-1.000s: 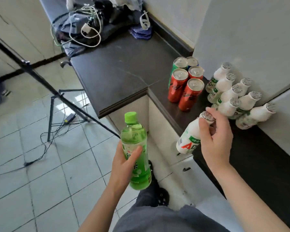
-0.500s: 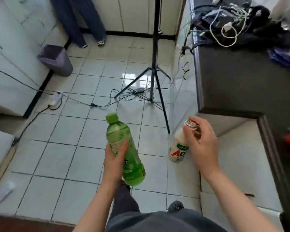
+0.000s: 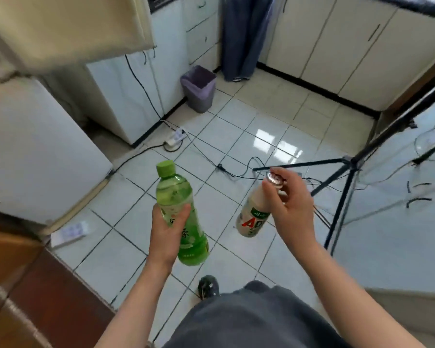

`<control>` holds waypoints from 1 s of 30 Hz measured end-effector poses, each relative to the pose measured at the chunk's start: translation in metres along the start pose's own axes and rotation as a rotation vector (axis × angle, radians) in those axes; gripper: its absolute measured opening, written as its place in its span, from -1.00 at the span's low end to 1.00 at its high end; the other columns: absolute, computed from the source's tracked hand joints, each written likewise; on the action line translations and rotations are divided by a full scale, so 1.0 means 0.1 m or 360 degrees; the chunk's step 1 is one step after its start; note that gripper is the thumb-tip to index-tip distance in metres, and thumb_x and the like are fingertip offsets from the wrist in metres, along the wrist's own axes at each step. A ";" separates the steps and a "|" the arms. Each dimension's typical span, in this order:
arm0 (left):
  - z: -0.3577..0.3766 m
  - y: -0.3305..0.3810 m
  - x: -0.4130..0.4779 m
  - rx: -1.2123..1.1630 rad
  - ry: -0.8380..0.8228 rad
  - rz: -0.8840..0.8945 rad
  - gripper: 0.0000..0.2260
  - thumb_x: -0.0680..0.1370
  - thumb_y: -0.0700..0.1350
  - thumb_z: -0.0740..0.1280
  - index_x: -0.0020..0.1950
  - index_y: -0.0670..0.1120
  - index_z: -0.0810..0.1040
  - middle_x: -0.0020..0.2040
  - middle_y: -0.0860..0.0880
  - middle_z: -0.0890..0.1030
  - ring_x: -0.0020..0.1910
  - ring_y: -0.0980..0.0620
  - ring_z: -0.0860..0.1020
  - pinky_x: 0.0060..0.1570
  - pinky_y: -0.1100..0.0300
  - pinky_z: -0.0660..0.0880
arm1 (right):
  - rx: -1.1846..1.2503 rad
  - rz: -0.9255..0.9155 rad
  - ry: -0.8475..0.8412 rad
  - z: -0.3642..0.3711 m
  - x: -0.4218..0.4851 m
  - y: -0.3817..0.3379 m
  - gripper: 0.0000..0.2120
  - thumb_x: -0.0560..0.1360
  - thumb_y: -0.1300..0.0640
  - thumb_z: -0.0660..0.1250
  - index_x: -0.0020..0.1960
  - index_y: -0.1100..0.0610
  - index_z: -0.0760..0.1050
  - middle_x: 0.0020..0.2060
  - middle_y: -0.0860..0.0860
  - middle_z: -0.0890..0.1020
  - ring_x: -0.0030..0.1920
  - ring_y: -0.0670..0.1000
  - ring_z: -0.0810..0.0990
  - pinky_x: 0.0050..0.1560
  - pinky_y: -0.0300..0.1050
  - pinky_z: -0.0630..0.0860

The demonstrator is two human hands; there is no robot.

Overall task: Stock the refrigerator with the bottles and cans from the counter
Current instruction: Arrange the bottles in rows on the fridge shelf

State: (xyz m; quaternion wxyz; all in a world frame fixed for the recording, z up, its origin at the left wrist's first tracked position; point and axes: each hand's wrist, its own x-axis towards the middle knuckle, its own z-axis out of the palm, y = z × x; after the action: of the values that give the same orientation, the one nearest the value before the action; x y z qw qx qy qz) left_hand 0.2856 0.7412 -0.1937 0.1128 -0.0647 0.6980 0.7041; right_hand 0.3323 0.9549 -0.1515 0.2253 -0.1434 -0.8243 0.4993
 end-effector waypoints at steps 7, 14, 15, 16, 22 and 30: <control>-0.73 0.14 0.43 -0.0155 0.0379 0.0001 -0.56 0.39 0.07 0.42 0.20 -0.03 0.43 0.06 -0.01 0.59 -0.02 0.19 0.58 -0.06 0.27 0.45 | 0.0084 -0.0115 -0.0419 1.09 0.63 -0.30 -0.81 0.51 0.11 0.31 0.11 -0.05 0.46 -0.02 -0.22 0.53 -0.01 -0.20 0.54 -0.10 -0.39 0.49; -1.44 0.23 1.14 -0.0235 0.0756 -0.0014 -0.67 0.41 0.01 0.37 0.15 0.08 0.42 0.05 0.07 0.58 -0.05 0.31 0.58 -0.17 0.48 0.46 | 0.0228 -0.0281 -0.0724 2.43 1.45 -0.53 -0.80 0.51 0.11 0.32 0.10 -0.09 0.45 -0.03 -0.24 0.54 -0.01 -0.14 0.56 -0.08 -0.21 0.53; -1.53 0.27 1.29 -0.0259 0.0807 -0.0009 -0.65 0.40 0.01 0.36 0.16 0.08 0.42 0.07 0.06 0.58 -0.02 0.28 0.58 -0.13 0.44 0.46 | 0.0249 -0.0311 -0.0758 2.62 1.60 -0.58 -0.79 0.51 0.12 0.32 0.10 -0.09 0.45 -0.03 -0.24 0.53 -0.01 -0.11 0.56 -0.08 -0.19 0.53; -1.61 0.34 1.46 -0.0273 0.0852 0.0005 -0.63 0.39 0.01 0.36 0.18 0.07 0.42 0.08 0.06 0.58 0.01 0.26 0.57 -0.09 0.40 0.46 | 0.0272 -0.0344 -0.0786 2.80 1.76 -0.63 -0.79 0.51 0.13 0.33 0.10 -0.09 0.45 -0.03 -0.24 0.53 -0.01 -0.10 0.56 -0.07 -0.17 0.53; -2.03 0.85 2.42 -0.0271 0.0977 0.0082 -0.65 0.40 0.01 0.35 0.17 0.13 0.43 0.04 0.16 0.60 0.02 0.28 0.58 -0.08 0.39 0.46 | 0.0360 -0.0472 -0.0909 3.73 2.79 -1.05 -0.80 0.50 -0.01 0.29 0.11 -0.12 0.43 -0.03 -0.28 0.52 0.01 -0.19 0.53 -0.07 -0.30 0.50; -2.42 1.21 3.20 -0.0309 0.1183 0.0164 -0.63 0.41 0.01 0.40 0.17 0.18 0.40 0.01 0.27 0.60 0.03 0.33 0.55 -0.10 0.47 0.45 | 0.0500 -0.0526 -0.0797 4.75 3.79 -1.67 -0.79 0.48 0.02 0.32 0.10 -0.12 0.43 -0.07 -0.33 0.48 -0.04 -0.28 0.51 -0.09 -0.45 0.44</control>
State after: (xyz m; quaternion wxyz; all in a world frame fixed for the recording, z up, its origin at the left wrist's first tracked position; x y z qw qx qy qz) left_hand -0.0697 0.5219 -0.1605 -0.1899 -0.2907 0.6237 0.7003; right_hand -0.2392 0.6928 -0.1073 0.1131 0.1556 -0.7791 0.5967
